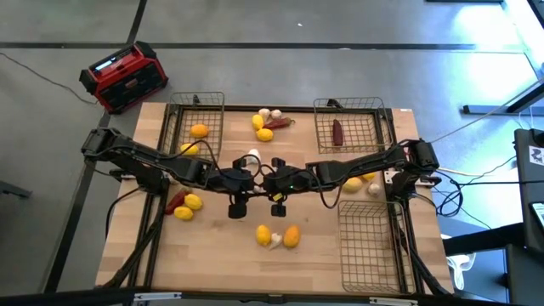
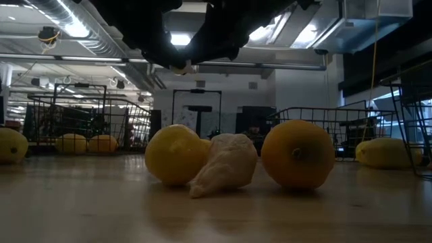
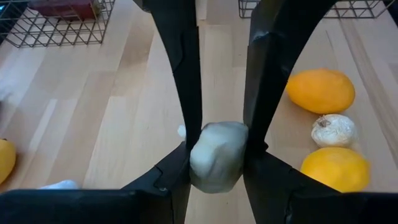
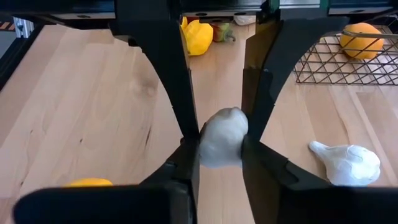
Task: Sort produce into baskets
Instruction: Put the white garlic into the bottom wire basket
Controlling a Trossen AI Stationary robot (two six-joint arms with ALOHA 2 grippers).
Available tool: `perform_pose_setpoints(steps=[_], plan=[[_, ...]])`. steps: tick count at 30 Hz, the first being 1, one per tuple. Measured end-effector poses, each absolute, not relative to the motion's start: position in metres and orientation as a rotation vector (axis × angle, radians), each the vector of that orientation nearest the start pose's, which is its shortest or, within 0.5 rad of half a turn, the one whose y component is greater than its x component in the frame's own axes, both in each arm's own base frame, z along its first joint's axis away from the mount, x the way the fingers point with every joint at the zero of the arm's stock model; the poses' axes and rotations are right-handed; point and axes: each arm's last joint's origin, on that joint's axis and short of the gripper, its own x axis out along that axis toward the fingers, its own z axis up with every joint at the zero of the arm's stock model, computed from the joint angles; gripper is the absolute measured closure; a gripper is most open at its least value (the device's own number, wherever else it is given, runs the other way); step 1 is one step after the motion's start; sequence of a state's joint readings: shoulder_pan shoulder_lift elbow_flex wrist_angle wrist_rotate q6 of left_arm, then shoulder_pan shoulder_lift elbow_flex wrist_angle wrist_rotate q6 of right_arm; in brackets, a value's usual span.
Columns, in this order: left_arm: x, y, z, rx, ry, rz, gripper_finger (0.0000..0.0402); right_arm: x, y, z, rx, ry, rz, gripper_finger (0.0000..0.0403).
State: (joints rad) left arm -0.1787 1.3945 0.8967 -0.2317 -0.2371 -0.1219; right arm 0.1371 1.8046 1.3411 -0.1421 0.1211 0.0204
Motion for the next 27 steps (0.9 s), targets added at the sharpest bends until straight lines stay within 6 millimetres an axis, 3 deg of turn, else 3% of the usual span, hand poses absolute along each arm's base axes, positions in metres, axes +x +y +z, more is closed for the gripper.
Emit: perform_pose_setpoints(steps=[6, 16, 20, 27], plan=[[0.286, -0.045, 0.235, 0.022, 0.707, 0.103, 0.0264, 0.403, 0.052, 0.25, -0.06, 0.599, 0.009, 0.0342], [0.283, -0.046, 0.237, 0.001, 0.712, 0.113, 0.0166, 0.401, 0.052, 0.251, -0.069, 0.619, -0.002, 0.0345], [0.271, -0.047, 0.246, -0.028, 0.731, 0.105, 0.0159, 0.391, 0.05, 0.26, -0.078, 0.649, -0.023, 0.0345], [0.255, -0.046, 0.261, -0.067, 0.716, 0.11, 0.0158, 0.357, 0.05, 0.292, -0.053, 0.709, 0.003, 0.0345]])
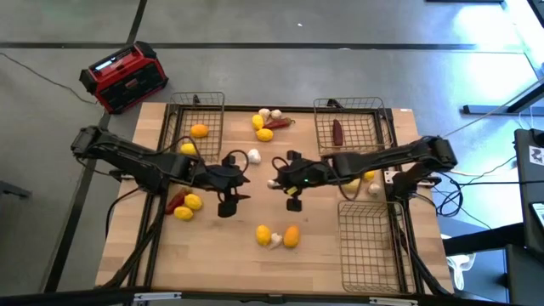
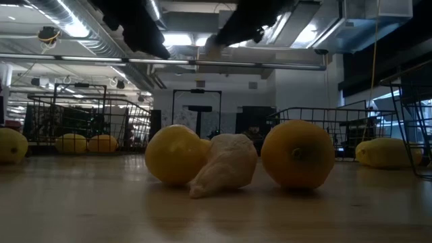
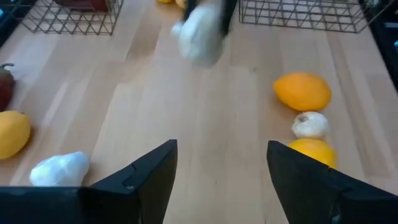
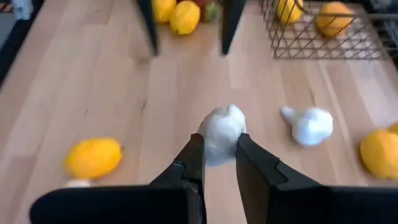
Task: Sort produce into baskets
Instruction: Put the white garlic into the bottom wire basket
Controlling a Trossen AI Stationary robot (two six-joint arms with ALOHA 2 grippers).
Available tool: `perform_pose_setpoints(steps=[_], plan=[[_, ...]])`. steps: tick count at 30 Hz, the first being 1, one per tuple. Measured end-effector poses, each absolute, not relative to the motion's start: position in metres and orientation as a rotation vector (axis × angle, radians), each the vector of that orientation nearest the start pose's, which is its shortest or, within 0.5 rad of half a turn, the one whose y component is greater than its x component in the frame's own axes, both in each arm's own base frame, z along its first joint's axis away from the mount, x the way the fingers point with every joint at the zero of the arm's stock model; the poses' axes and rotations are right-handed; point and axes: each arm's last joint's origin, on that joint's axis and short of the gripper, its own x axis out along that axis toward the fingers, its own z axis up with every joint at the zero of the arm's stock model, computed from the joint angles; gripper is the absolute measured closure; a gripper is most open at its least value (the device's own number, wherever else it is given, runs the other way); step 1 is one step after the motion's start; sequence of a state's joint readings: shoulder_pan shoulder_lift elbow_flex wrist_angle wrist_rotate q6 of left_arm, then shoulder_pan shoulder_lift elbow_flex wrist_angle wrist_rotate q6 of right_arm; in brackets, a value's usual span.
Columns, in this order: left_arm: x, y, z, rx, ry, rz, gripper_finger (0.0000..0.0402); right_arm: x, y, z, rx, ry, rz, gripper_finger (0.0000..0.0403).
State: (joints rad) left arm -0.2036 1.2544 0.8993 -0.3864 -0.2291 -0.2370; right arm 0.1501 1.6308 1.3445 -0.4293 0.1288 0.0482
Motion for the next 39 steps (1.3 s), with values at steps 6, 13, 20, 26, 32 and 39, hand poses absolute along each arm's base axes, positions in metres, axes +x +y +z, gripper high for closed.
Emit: perform_pose_setpoints(steps=[6, 13, 20, 26, 32, 39], plan=[[0.254, -0.045, 0.261, -0.067, 0.724, 0.119, 0.0158, 0.31, 0.075, 0.312, 0.002, 0.854, 0.047, 0.0345], [0.258, -0.046, 0.263, -0.079, 0.672, 0.122, 0.0158, 0.25, 0.107, 0.331, 0.141, 1.0, 0.053, 0.0345], [0.257, -0.045, 0.263, -0.089, 0.681, 0.128, 0.0158, 0.202, 0.137, 0.331, 0.262, 1.154, -0.069, 0.0345], [0.257, -0.045, 0.262, -0.087, 0.685, 0.129, 0.0158, 0.173, 0.164, 0.321, 0.349, 1.218, -0.189, 0.0345], [0.257, -0.045, 0.262, -0.092, 0.685, 0.13, 0.0158, 0.152, 0.174, 0.282, 0.359, 1.258, -0.316, 0.0345], [0.257, -0.045, 0.262, -0.095, 0.685, 0.131, 0.0158, 0.139, 0.171, 0.224, 0.446, 1.344, -0.439, 0.0345]])
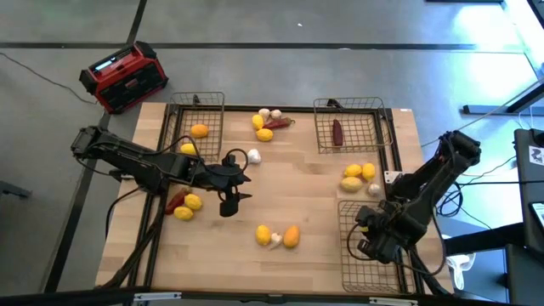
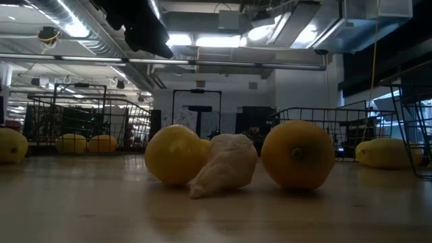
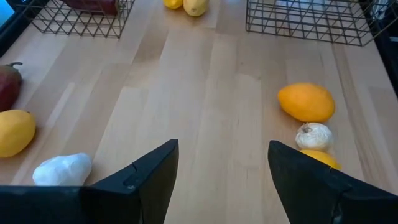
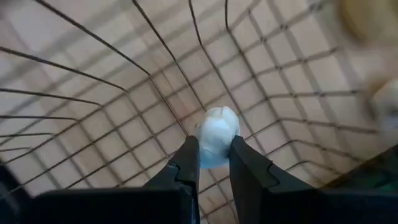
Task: Sort produce into baskets
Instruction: Put the white garlic into the bottom wire basket, then put the yellow lemon into the top left wire basket
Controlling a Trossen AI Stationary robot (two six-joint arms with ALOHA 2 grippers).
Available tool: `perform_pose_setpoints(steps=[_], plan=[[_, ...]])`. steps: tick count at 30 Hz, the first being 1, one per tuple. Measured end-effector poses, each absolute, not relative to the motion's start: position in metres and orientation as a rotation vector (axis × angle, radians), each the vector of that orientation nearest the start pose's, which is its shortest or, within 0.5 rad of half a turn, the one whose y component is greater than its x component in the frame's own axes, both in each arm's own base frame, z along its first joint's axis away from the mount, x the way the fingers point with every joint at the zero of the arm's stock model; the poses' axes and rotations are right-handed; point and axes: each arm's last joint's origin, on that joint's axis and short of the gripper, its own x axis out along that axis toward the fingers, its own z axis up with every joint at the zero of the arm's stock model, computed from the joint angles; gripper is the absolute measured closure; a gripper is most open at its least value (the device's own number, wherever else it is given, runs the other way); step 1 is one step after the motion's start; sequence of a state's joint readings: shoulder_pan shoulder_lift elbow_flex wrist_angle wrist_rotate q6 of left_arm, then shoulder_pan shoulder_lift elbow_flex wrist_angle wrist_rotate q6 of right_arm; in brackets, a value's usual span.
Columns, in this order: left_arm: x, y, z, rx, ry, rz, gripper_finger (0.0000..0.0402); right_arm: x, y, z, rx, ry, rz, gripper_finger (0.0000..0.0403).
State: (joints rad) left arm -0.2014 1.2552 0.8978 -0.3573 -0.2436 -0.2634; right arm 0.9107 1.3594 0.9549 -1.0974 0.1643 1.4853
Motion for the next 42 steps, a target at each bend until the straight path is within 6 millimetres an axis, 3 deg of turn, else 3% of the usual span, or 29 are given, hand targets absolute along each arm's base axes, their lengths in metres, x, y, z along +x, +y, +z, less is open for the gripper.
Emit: perform_pose_setpoints(steps=[6, 15, 25, 29, 32, 37, 42], plan=[[0.257, -0.045, 0.262, -0.09, 0.685, 0.13, 0.0158, 0.133, 0.164, 0.193, 0.524, 1.331, -0.53, 0.0345], [0.257, -0.045, 0.262, -0.093, 0.687, 0.131, 0.0158, 0.129, 0.158, 0.179, 0.595, 1.312, -0.628, 0.0342], [0.257, -0.045, 0.261, -0.089, 0.691, 0.131, 0.0158, 0.128, 0.158, 0.174, 0.642, 1.323, -0.652, 0.0246], [0.257, -0.045, 0.261, -0.087, 0.691, 0.13, 0.0158, 0.132, 0.163, 0.188, 0.65, 1.323, -0.63, 0.0225], [0.257, -0.045, 0.261, -0.09, 0.69, 0.131, 0.0158, 0.136, 0.169, 0.21, 0.639, 1.325, -0.604, 0.0217], [0.257, -0.045, 0.262, -0.091, 0.69, 0.131, 0.0158, 0.143, 0.175, 0.265, 0.582, 1.268, -0.535, 0.0214], [0.257, -0.045, 0.261, -0.087, 0.69, 0.13, 0.0158, 0.152, 0.178, 0.324, 0.516, 1.072, -0.39, 0.0214]])
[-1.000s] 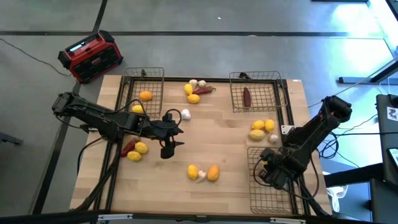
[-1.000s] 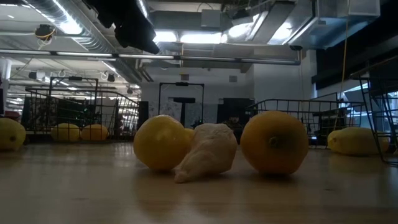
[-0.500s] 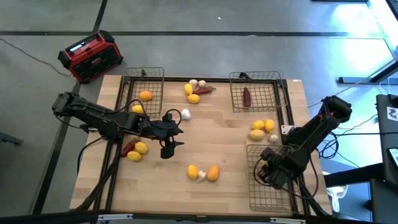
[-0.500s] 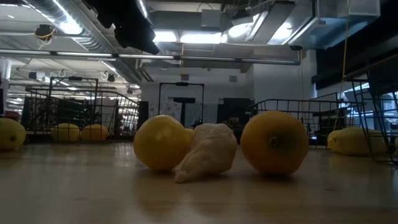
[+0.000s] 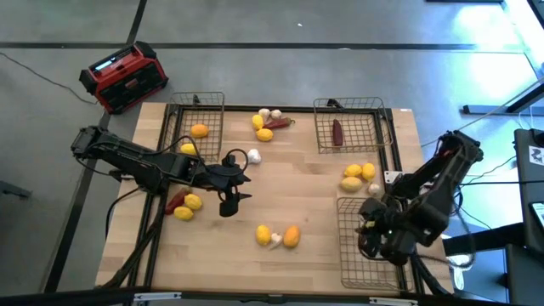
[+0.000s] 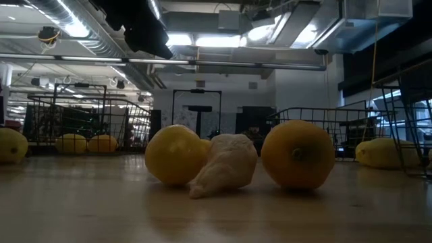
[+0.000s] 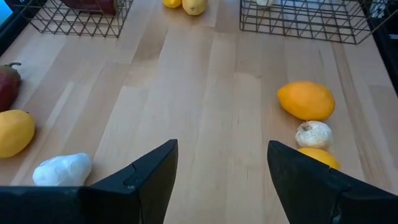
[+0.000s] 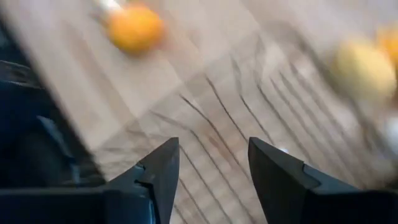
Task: Sort produce into baskets
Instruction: Put the yellow lemon into the top left wire basket
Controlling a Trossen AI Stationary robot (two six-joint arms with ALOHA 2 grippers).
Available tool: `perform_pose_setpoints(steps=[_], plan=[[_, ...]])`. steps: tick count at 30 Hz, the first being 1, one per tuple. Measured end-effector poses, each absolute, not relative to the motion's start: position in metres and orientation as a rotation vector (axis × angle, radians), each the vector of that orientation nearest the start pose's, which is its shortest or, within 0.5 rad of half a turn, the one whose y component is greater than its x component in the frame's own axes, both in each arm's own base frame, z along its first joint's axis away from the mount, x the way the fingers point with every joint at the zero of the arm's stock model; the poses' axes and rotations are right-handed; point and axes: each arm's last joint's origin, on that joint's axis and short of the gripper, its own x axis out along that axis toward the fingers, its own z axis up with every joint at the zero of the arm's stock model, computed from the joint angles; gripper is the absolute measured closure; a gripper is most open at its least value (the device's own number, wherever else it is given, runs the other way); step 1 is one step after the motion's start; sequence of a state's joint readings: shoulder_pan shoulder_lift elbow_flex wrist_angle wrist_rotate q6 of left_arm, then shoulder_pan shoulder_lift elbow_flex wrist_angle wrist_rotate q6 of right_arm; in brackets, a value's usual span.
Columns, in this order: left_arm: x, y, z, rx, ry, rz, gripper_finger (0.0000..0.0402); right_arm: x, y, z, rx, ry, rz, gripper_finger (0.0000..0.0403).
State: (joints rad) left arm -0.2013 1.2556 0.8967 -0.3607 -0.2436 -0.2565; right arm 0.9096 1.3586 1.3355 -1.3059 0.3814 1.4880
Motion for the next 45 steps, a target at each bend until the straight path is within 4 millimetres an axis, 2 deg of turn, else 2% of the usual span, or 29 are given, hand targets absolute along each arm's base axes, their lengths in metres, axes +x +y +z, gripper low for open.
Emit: perform_pose_setpoints(steps=[2, 5, 11, 19, 27, 33, 38, 45], plan=[[0.257, -0.045, 0.261, -0.087, 0.691, 0.129, 0.0158, 0.157, 0.18, 0.34, 0.456, 0.95, -0.306, 0.0214], [0.257, -0.045, 0.262, -0.087, 0.691, 0.129, 0.0158, 0.17, 0.182, 0.35, 0.346, 0.78, -0.238, 0.0214], [0.257, -0.045, 0.262, -0.086, 0.691, 0.129, 0.0158, 0.201, 0.173, 0.343, 0.198, 0.641, -0.224, 0.0214], [0.257, -0.045, 0.261, -0.086, 0.692, 0.129, 0.0158, 0.249, 0.152, 0.31, 0.133, 0.76, -0.07, 0.0209], [0.26, -0.043, 0.265, -0.089, 0.64, 0.163, 0.0158, 0.289, 0.133, 0.274, 0.09, 0.921, 0.065, 0.0141], [0.262, -0.043, 0.266, -0.125, 0.62, 0.176, 0.0158, 0.306, 0.13, 0.248, -0.032, 0.987, 0.092, 0.0116], [0.262, -0.043, 0.266, -0.126, 0.62, 0.178, 0.0158, 0.317, 0.136, 0.229, -0.139, 1.012, 0.165, 0.0121], [0.262, -0.043, 0.266, -0.126, 0.621, 0.179, 0.0158, 0.328, 0.145, 0.211, -0.165, 1.02, 0.322, 0.0129]])
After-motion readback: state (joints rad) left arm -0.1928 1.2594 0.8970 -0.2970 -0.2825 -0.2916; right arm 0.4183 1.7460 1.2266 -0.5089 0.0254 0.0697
